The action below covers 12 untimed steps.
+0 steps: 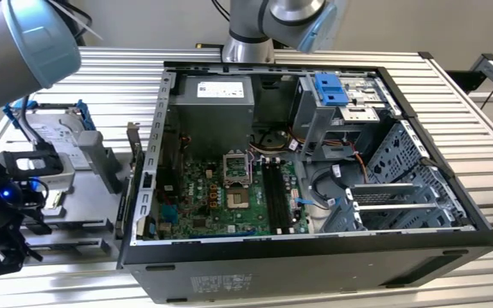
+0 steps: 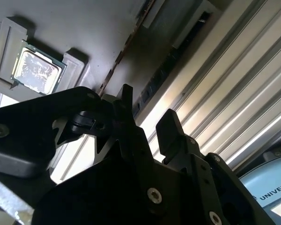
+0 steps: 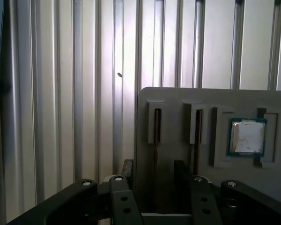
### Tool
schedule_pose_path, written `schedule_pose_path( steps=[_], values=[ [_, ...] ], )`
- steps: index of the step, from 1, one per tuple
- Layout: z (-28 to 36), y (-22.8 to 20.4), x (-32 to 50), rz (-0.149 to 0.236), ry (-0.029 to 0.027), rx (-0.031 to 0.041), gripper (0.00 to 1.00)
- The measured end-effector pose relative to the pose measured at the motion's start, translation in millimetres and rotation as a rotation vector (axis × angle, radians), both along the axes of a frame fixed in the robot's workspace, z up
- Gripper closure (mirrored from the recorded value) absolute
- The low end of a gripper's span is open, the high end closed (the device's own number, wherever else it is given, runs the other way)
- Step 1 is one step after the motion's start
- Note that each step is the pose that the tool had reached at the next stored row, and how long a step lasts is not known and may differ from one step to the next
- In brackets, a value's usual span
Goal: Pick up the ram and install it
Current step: 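Pick up the ram and move it above insertion slot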
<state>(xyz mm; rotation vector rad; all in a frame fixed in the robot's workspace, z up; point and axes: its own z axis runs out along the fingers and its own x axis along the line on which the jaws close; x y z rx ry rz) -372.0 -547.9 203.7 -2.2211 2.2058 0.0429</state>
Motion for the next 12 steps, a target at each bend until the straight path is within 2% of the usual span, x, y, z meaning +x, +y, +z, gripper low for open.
schedule_pose_path(
  steps=[7, 12],
  values=[
    [-8.0, 0.1, 0.0, 0.0, 0.0, 0.0, 0.0],
    [-9.1, 0.3, 0.0, 0.0, 0.0002, -0.0002, 0.0]
  ],
)
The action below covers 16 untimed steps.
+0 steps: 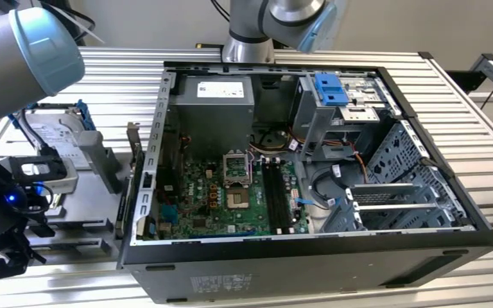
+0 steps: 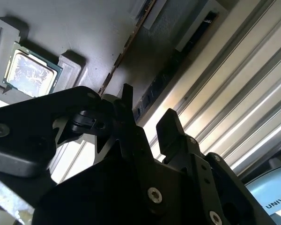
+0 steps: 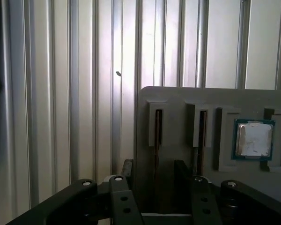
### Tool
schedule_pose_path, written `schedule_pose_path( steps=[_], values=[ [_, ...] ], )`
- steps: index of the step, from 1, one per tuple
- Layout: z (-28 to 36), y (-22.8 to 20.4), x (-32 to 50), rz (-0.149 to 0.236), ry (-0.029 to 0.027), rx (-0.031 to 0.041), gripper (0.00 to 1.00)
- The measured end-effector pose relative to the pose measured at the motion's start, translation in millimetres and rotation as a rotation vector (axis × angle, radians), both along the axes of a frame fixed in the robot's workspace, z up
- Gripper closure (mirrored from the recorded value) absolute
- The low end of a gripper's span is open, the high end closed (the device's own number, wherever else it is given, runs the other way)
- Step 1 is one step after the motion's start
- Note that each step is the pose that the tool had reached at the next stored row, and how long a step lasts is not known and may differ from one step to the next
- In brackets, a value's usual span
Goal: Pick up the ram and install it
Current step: 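Pick up the ram and move it above insertion slot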
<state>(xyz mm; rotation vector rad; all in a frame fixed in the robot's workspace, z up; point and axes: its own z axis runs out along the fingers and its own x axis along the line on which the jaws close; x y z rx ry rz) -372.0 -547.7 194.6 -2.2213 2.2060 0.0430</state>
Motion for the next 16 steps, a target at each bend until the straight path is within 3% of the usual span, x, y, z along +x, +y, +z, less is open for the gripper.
schedule_pose_path(
  steps=[9, 10, 16],
  values=[
    [-0.2, 0.0, 0.0, 0.0, -0.0002, 0.0002, 0.0],
    [-0.2, 0.0, 0.0, 0.0, -0.0002, 0.0002, 1.0],
    [-0.3, 0.0, 0.0, 0.0, -0.0002, 0.0002, 1.0]
  ],
)
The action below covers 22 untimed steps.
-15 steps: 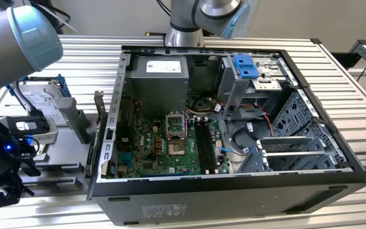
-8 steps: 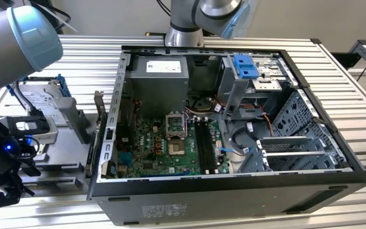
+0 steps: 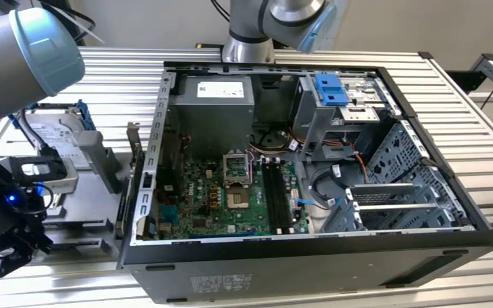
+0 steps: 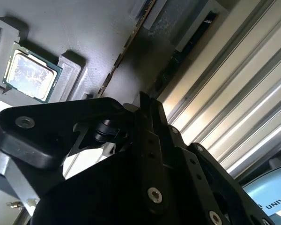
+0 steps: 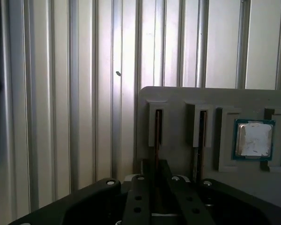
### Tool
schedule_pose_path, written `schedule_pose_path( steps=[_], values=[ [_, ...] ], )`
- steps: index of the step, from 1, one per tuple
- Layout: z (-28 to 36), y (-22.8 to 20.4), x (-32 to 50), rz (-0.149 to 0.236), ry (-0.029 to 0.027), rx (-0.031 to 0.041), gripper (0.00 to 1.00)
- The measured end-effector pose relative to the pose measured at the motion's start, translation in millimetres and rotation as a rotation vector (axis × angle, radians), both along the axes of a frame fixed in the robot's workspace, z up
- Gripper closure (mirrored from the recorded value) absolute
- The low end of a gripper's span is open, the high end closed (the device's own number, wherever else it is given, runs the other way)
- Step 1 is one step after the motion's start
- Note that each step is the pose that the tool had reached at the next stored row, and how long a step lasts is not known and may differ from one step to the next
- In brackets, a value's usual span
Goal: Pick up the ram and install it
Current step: 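Pick up the ram and move it above insertion slot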
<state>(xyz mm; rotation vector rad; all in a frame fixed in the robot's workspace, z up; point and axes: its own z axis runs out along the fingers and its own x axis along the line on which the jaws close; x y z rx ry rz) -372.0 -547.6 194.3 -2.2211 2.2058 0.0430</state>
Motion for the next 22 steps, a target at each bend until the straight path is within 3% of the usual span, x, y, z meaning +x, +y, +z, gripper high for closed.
schedule_pose_path(
  steps=[22],
  values=[
    [-0.2, 0.0, 0.0, 0.0, 0.0, 0.0, 1.0]
  ],
)
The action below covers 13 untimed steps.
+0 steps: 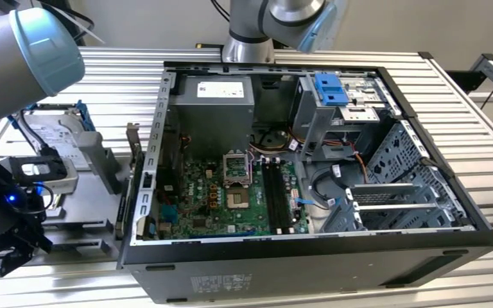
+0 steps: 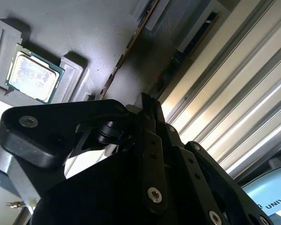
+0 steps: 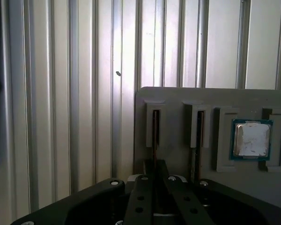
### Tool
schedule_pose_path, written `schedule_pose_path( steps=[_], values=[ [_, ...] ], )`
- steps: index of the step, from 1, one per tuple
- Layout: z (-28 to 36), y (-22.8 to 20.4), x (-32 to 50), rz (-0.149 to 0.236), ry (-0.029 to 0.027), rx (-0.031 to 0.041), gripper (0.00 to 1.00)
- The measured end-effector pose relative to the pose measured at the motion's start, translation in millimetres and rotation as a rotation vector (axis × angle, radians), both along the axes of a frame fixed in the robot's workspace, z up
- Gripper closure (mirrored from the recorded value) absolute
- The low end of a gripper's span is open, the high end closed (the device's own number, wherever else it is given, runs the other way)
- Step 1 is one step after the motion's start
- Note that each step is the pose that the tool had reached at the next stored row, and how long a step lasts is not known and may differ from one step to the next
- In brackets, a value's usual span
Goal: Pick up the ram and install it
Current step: 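Pick up the ram and move it above insertion slot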
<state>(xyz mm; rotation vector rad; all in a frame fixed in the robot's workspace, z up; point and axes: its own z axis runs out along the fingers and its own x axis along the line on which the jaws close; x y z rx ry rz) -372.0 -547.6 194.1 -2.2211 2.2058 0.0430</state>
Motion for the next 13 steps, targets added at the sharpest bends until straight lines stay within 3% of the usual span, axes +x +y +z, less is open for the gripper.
schedule_pose_path(
  steps=[6, 13],
  values=[
    [0.6, 0.0, 0.0, 0.0, -0.0003, 0.0003, 1.0],
    [12.9, 0.0, 0.0, 0.006, 0.0, -0.0019, 1.0]
  ],
)
